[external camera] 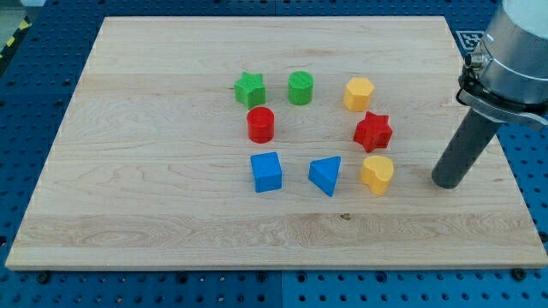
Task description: Slightly move the yellow hexagon to the left
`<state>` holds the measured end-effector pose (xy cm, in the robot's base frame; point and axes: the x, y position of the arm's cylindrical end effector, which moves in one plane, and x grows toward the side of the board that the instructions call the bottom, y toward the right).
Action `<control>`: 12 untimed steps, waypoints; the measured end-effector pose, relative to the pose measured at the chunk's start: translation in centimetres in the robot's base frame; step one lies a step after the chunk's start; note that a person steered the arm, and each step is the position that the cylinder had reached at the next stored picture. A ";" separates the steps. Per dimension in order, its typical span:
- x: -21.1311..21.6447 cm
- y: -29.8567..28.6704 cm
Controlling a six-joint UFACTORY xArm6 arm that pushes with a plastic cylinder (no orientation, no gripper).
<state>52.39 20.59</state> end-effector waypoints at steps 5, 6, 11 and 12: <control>-6.5 0.0; -9.8 -0.3; -15.9 -6.2; -15.9 -6.2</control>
<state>36.44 14.43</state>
